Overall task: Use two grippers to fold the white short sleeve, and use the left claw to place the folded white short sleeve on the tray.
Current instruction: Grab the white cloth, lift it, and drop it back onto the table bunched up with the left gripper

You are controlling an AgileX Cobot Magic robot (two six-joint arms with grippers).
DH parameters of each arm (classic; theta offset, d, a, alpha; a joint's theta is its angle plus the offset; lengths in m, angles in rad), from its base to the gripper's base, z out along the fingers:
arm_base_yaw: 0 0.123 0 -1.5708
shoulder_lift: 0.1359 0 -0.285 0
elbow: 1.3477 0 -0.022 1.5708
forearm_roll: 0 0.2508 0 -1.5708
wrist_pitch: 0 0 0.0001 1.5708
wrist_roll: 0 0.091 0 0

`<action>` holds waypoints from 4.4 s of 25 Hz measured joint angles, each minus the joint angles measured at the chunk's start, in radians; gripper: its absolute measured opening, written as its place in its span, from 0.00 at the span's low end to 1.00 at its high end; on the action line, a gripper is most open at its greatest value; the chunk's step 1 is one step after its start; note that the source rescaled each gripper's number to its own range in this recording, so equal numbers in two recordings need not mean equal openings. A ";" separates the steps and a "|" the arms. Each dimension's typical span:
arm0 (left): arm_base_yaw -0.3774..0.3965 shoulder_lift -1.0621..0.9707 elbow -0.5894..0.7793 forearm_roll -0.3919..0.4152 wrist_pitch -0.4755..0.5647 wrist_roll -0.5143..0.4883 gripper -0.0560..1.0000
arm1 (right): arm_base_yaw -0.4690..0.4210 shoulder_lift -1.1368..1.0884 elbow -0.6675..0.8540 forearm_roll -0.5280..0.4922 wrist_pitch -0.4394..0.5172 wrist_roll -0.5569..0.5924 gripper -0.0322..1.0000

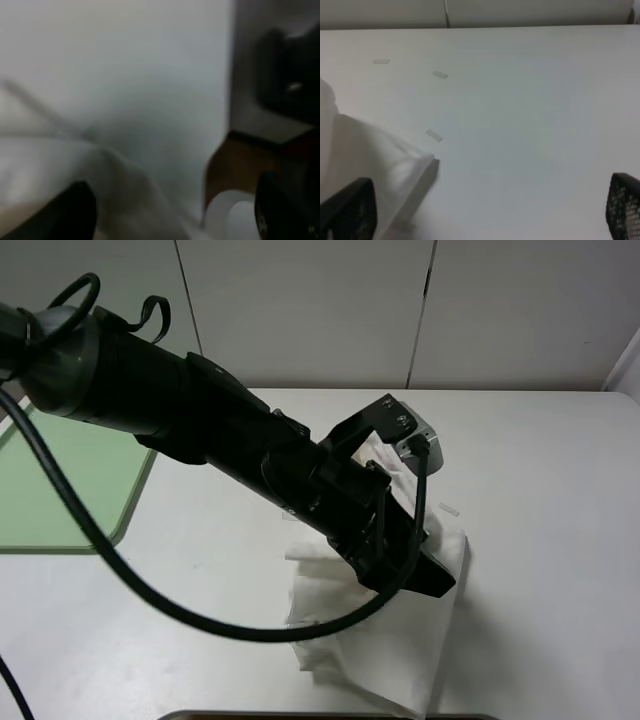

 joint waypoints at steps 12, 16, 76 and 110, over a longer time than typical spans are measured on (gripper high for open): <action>-0.006 -0.001 -0.003 -0.172 0.099 0.182 0.68 | 0.000 0.000 0.000 0.000 0.000 0.000 1.00; -0.006 -0.015 -0.003 -0.167 0.049 0.113 0.68 | 0.000 0.000 0.000 0.000 0.000 0.000 1.00; -0.055 0.057 -0.034 0.175 0.073 -0.329 0.68 | 0.000 0.000 0.000 0.000 0.000 0.003 1.00; 0.003 0.097 -0.145 0.369 0.028 -0.600 0.68 | 0.000 0.000 0.000 0.000 0.000 0.003 1.00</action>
